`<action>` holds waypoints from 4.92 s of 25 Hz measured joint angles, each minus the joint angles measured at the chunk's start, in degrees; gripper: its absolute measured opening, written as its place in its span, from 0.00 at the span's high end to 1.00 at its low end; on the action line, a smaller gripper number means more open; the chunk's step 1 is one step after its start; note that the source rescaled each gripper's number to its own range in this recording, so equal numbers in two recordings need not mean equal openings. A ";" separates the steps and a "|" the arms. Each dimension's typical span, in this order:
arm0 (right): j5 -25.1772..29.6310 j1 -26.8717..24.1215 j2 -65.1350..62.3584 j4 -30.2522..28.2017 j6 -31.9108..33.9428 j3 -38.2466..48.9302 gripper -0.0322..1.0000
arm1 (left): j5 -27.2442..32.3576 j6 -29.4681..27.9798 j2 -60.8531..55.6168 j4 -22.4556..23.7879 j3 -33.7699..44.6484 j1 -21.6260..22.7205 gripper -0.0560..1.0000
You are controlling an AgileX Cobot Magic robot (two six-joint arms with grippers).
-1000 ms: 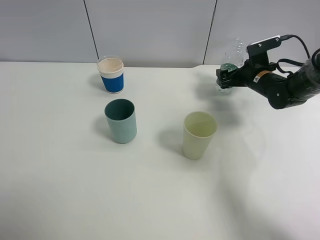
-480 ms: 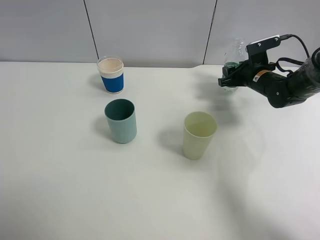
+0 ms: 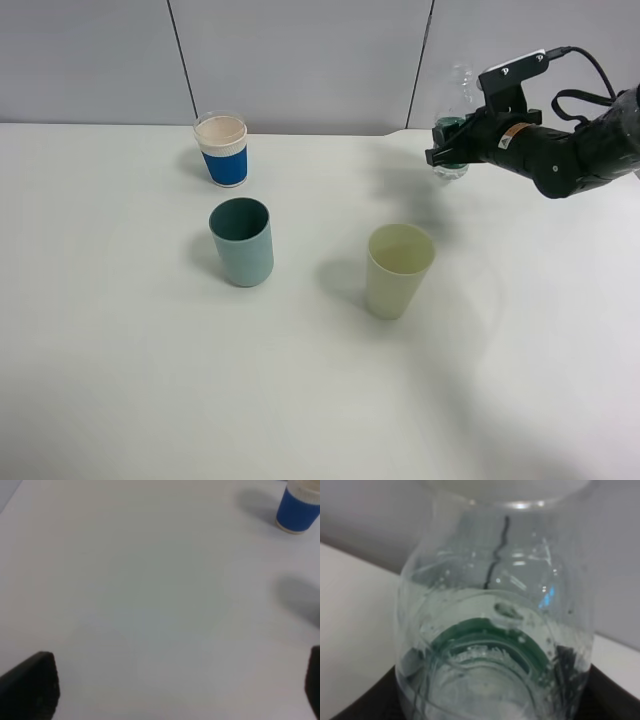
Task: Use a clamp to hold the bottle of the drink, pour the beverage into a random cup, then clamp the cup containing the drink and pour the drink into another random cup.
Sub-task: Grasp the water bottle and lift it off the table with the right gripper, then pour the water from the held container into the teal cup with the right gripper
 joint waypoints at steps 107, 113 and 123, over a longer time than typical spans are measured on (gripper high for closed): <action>46.21 33.94 -7.02 -48.62 -40.07 -16.86 0.97 | 0.00 0.00 0.00 0.00 0.00 0.00 0.00; 46.59 34.06 -7.02 -50.39 -40.07 -16.86 0.97 | 0.00 0.00 0.00 0.00 0.00 0.00 0.00; 46.59 34.31 -7.02 -52.85 -40.07 -16.86 0.97 | 0.00 0.00 0.00 0.00 0.00 0.00 0.00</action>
